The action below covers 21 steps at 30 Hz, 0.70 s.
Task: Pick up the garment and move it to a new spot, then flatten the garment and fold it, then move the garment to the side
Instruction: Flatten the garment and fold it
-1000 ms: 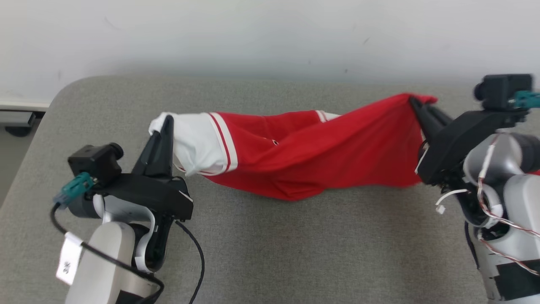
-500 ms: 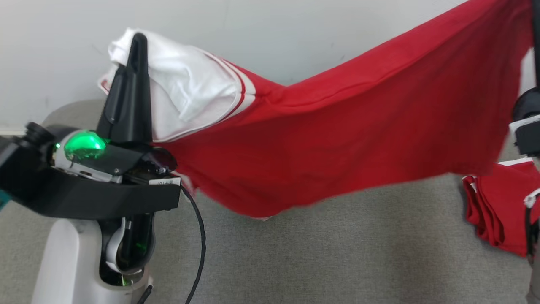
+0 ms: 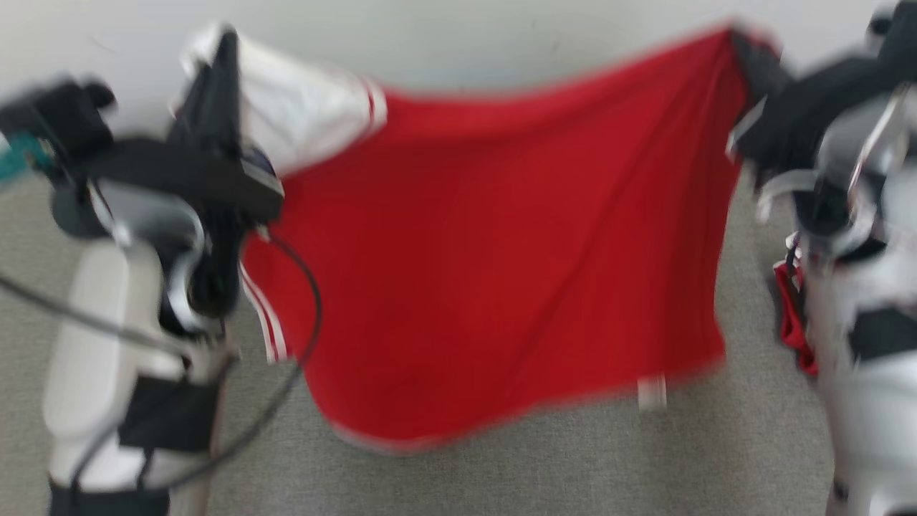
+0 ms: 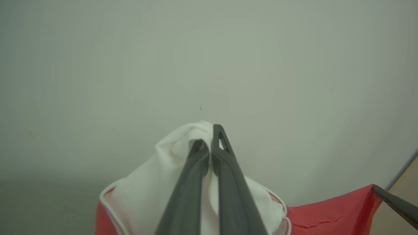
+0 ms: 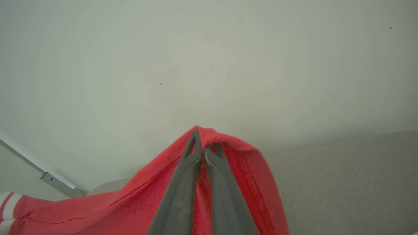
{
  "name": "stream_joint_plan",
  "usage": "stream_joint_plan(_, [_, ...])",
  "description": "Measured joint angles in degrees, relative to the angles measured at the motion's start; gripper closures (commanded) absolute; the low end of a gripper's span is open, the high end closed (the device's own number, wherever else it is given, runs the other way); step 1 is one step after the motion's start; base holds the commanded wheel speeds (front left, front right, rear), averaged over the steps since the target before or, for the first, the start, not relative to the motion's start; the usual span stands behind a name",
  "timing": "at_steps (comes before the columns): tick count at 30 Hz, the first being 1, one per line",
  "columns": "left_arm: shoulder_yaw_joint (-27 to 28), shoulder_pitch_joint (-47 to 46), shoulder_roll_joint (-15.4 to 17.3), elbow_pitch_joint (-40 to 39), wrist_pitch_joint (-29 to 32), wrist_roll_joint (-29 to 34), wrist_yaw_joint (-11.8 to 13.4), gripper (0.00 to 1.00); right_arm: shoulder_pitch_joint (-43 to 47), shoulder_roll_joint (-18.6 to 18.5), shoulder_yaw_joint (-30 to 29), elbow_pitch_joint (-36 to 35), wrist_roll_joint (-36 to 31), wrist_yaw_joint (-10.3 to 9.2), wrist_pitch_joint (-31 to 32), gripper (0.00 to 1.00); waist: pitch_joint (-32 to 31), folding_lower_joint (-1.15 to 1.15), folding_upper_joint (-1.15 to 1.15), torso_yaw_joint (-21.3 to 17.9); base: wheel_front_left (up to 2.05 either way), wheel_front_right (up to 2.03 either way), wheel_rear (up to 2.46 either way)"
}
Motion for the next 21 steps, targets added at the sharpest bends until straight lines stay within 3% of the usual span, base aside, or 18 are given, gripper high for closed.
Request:
stream_joint_plan(3, [0.78, -9.56, 0.45, 6.46, -0.87, 2.02, 0.19, 1.0, -12.61, 0.55, -1.26, 7.15, 0.41, -0.14, -3.12, 1.0, 1.51, 0.01, 0.0, -0.8, 0.0, 0.0, 0.0])
stream_joint_plan(6, [0.75, -17.92, 0.19, 6.34, -3.96, 3.64, -0.43, 1.0, -20.35, 0.36, -4.37, 6.3, 3.85, 0.07, -5.8, 1.0, 2.64, 0.0, 0.0, -1.29, 0.0, 0.0, 0.0])
stream_joint_plan(9, [0.19, -21.24, -0.35, 3.71, -6.66, 4.04, -0.86, 1.0, -20.68, -0.7, -5.6, 3.96, 4.63, 1.46, -6.92, 1.0, 3.22, 0.0, 0.0, -0.92, 0.0, 0.0, 0.0])
stream_joint_plan(13, [-1.6, -15.91, -0.07, -0.24, -7.94, 6.25, -1.31, 1.0, -12.57, -2.34, -3.83, 2.32, 3.99, 3.65, -5.34, 1.0, 3.53, -0.01, -0.01, 0.31, 0.0, 0.0, 0.0])
stream_joint_plan(15, [-2.77, -11.23, 0.25, -0.59, -7.81, 6.28, -1.4, 1.0, -6.1, -2.81, -3.09, 2.34, 3.3, 3.7, -3.87, 1.0, 3.96, -0.01, 0.0, 0.71, 0.0, 0.0, 0.0])
stream_joint_plan(18, [-4.38, -1.98, 0.43, 1.76, -7.04, 5.63, -1.9, 1.0, 3.8, -2.66, -2.83, 3.58, 3.35, 3.7, -1.75, 1.0, 4.92, -0.01, 0.0, 1.16, 0.0, 0.0, 0.0])
stream_joint_plan(21, [-5.2, 7.5, 1.91, 9.17, -6.66, 5.63, -2.41, 1.0, 9.76, -1.92, -1.54, 6.76, 3.34, 4.15, -0.82, 1.0, 6.49, -0.01, 0.0, 1.42, 0.0, 0.0, 0.0])
